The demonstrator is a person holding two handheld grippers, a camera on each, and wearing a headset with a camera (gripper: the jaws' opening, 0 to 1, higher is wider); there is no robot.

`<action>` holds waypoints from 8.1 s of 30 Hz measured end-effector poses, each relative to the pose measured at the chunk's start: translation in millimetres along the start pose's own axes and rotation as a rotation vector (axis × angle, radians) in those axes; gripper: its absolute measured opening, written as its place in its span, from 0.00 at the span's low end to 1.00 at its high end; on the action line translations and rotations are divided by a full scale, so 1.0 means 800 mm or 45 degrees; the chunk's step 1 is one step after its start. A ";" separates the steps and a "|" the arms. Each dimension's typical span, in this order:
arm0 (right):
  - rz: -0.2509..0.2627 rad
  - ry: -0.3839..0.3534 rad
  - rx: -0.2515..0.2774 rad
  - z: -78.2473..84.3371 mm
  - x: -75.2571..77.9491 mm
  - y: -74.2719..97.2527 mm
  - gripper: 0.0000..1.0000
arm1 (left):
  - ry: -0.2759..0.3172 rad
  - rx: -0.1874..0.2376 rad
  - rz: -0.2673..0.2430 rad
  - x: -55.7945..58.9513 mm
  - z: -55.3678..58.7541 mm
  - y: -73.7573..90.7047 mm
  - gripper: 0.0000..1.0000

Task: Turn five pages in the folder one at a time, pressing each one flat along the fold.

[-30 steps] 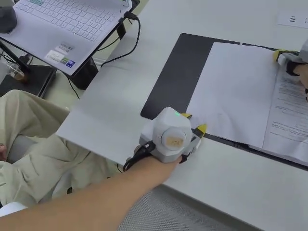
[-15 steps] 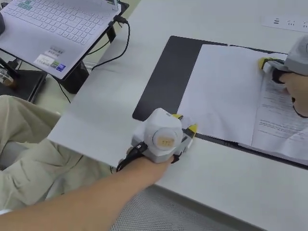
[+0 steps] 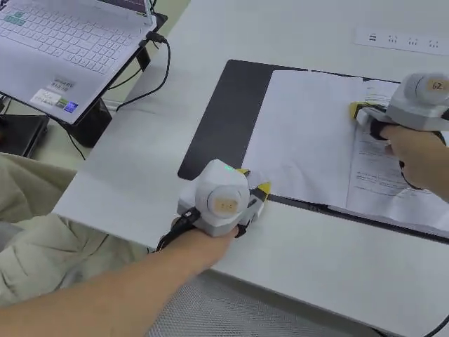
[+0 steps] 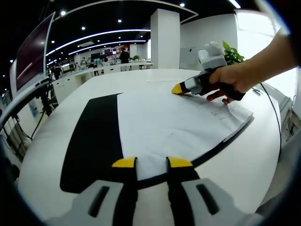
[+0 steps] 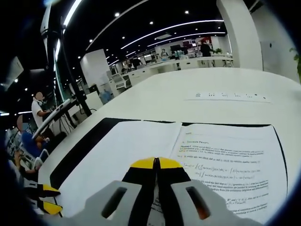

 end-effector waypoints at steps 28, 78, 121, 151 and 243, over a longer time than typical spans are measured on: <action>-0.067 0.051 -0.025 0.041 -0.038 0.085 0.00 | -0.006 -0.005 0.007 -0.001 0.002 0.000 0.22; -0.105 -0.048 -0.175 0.122 -0.059 0.197 0.00 | -0.003 -0.012 0.009 0.001 -0.002 0.004 0.22; 0.393 -0.224 0.121 0.033 0.030 0.455 0.64 | 0.014 0.063 0.005 0.049 -0.122 0.186 0.76; 0.408 -0.176 0.152 0.032 0.044 0.463 0.99 | 0.018 0.042 -0.026 0.044 -0.139 0.203 0.99; 0.399 -0.426 0.094 0.084 0.066 0.446 0.86 | -0.245 0.053 0.333 0.248 -0.061 -0.154 0.31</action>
Point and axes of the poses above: the centre of the closed fingertips' face, and the gripper's own axes: y roughly backward along the fingers, x roughly to its right, z roughly out of its underside, the point moved 8 cm from there along y, roughly backward along the fingers, and after that the axes turned 10 degrees about z, right-handed, at the moved point
